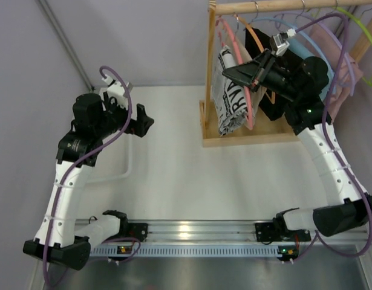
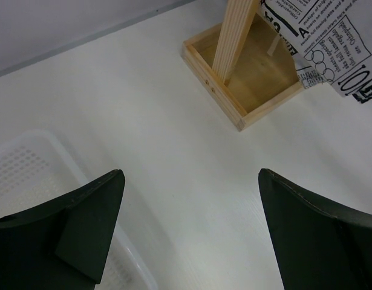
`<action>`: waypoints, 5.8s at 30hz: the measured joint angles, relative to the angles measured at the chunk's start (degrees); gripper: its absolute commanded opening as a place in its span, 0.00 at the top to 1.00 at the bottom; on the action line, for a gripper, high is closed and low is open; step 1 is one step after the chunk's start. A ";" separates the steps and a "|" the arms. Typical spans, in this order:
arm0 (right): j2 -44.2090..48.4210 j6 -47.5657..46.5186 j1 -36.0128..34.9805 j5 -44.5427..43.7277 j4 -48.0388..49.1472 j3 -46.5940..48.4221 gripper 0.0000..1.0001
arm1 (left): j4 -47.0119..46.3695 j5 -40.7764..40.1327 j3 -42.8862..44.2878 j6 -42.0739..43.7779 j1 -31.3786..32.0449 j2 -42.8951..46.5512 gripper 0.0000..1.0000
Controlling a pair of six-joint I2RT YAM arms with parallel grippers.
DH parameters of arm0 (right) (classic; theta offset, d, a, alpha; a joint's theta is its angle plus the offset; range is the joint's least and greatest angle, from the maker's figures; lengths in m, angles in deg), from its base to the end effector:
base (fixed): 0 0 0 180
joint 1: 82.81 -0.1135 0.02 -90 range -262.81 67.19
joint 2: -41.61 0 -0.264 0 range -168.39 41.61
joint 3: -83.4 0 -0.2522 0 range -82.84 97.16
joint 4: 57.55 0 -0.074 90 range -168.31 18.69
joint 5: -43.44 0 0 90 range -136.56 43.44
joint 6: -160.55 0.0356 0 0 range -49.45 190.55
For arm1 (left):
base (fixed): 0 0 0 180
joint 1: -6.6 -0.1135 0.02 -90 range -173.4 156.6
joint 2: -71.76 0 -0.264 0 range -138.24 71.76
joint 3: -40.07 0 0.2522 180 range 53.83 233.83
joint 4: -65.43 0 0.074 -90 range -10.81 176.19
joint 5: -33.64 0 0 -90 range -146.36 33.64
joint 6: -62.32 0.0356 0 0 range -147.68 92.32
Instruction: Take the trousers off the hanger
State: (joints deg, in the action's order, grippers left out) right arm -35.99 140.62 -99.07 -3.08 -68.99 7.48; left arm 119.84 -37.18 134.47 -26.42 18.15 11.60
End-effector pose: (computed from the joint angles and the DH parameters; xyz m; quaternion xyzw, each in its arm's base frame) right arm 0.2672 0.1034 0.5097 -0.0064 0.6370 0.6687 0.3835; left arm 0.1918 -0.0511 0.4473 0.1850 0.7929 -0.1867 0.5498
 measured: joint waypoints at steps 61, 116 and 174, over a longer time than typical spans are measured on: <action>24.61 -0.90 0.07 -11.52 -11.54 -18.78 1.00 | -75.43 -52.83 -14.29 31.58 59.14 -27.76 1.00; 24.87 -13.09 0.74 -8.17 -2.51 -39.74 1.00 | -38.23 -52.89 27.36 33.88 54.29 -25.44 1.00; 22.91 -26.58 0.13 -7.37 -18.27 -41.53 1.00 | -70.58 -60.96 26.71 71.10 19.74 -17.00 1.00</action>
State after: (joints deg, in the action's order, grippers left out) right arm -13.09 114.04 -98.93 -10.44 -87.26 -34.05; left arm 49.26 -98.14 161.18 44.68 37.89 -5.41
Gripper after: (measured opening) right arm 0.079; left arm 0.079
